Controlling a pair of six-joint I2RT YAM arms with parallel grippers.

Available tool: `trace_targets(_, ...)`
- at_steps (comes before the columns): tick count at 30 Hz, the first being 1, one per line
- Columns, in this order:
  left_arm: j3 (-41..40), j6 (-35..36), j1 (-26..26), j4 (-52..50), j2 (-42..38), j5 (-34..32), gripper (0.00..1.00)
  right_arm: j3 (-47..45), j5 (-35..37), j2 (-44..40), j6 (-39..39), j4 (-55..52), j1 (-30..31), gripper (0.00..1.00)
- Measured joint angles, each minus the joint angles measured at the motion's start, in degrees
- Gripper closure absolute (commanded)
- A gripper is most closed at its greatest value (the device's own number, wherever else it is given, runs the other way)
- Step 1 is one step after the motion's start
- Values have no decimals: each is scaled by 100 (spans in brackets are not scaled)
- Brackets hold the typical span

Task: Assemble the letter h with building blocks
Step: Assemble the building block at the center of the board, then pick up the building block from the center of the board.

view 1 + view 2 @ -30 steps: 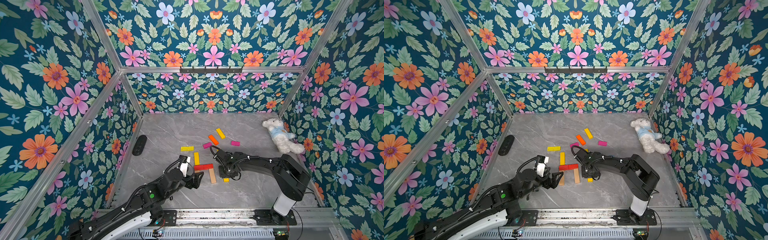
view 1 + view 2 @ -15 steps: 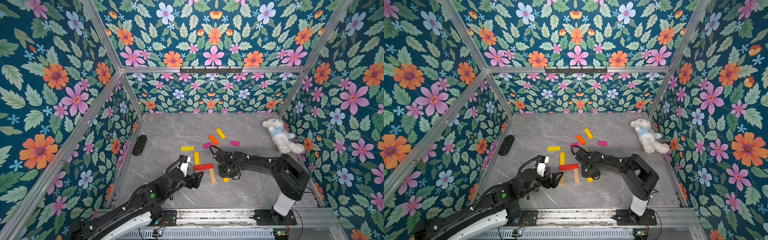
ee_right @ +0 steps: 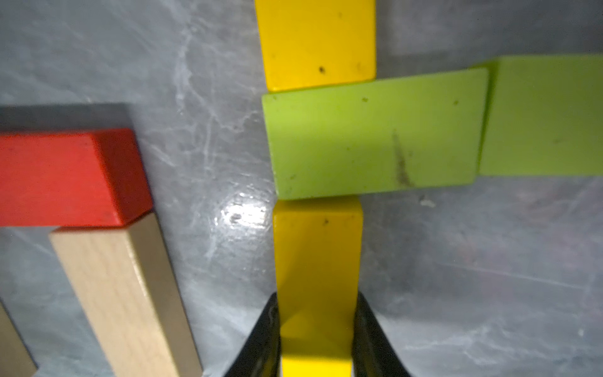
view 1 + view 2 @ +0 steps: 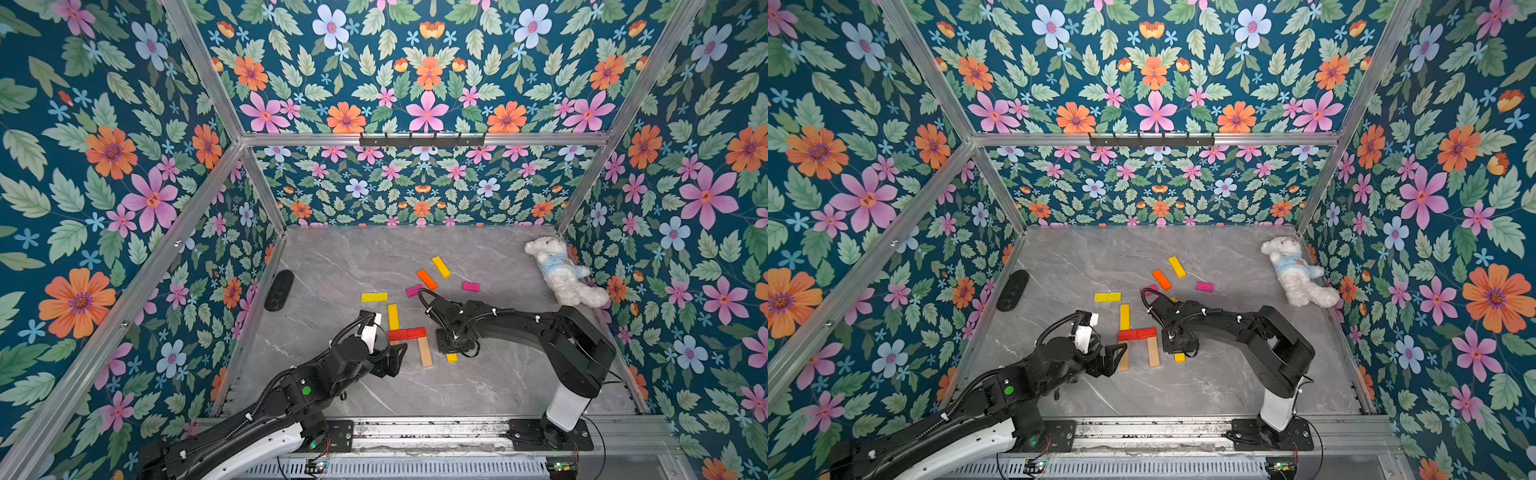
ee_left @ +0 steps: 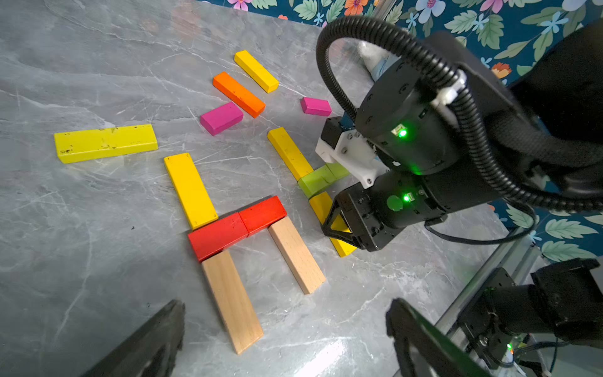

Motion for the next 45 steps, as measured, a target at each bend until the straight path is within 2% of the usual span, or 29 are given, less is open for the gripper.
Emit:
trace_targets(5, 0, 0, 0, -2, -2, -11, 1, 2, 7, 0, -35, 15, -7, 57)
trace_targets(12, 0, 0, 0, -2, 2, -13, 1, -4, 81, -13, -39, 138, -17, 47)
trace_targets(17, 2, 0, 0, -2, 11, -13, 1, -4, 142, -168, -42, 74, -17, 44)
trace_targets(22, 48, -2, 0, -31, -20, -11, 1, 184, 295, -1069, -107, -166, -46, 40)
trace_targets(26, 101, -2, 0, -28, -7, -7, 1, 645, 289, -1263, -361, -111, -520, 40)
trace_targets(28, 157, -4, 0, -28, 74, -15, 1, 874, 243, -1049, -549, -44, -911, 41)
trace_targets(32, 249, -4, 0, -28, 184, -28, 1, 1705, 66, -52, -1071, 160, -1469, 41)
trace_targets(38, 376, -26, 0, -37, 345, -61, 1, 3351, 107, 1504, -1700, 146, -1856, 37)
trace_targets(45, 479, -59, 0, -92, 466, -157, 1, 4356, 98, 2621, -2090, 55, -2247, 36)
